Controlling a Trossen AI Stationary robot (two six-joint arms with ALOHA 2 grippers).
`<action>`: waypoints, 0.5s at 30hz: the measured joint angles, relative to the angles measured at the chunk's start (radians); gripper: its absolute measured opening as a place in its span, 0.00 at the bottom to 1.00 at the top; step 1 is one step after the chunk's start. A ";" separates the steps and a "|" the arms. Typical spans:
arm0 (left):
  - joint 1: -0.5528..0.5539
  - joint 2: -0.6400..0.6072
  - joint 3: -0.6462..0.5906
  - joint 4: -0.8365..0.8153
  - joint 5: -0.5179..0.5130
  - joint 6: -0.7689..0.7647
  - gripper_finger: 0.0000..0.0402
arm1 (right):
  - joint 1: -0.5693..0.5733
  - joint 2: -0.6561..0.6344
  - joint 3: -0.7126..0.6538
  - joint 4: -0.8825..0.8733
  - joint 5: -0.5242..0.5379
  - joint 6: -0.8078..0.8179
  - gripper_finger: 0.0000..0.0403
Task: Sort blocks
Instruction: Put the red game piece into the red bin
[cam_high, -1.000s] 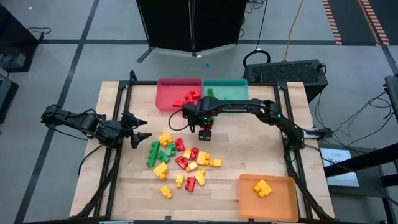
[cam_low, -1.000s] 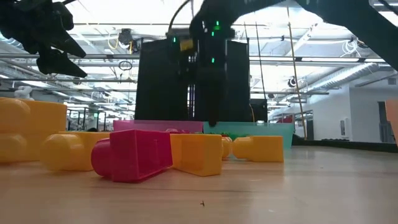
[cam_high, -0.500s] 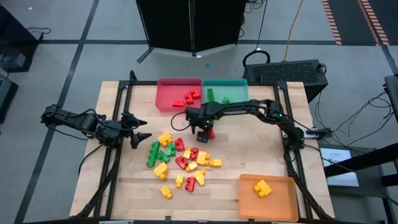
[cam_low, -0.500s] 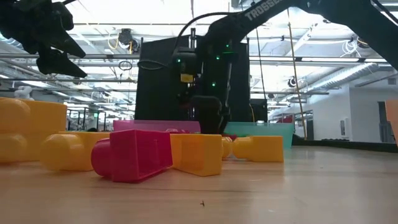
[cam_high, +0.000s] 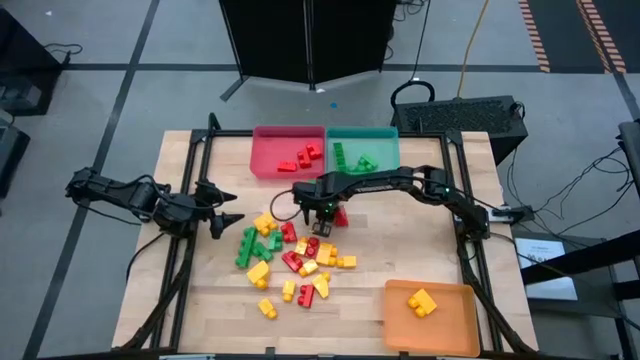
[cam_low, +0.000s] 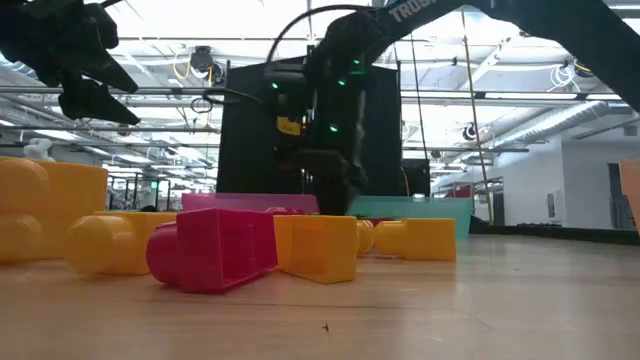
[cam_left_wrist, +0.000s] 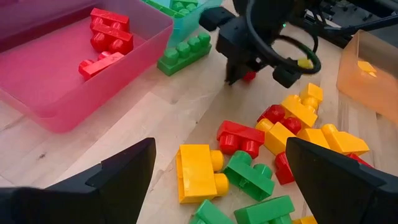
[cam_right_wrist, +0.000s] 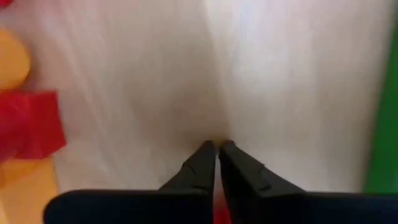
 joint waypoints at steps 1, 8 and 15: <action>0.000 0.000 0.000 0.000 0.000 0.000 0.90 | 0.000 0.001 0.038 -0.017 0.001 -0.003 0.07; 0.000 0.000 0.000 0.000 0.003 -0.018 0.90 | -0.004 -0.008 0.335 -0.347 0.032 0.065 0.10; 0.000 0.000 0.000 -0.006 0.026 -0.026 0.90 | 0.049 -0.132 0.286 -0.597 0.180 0.220 0.20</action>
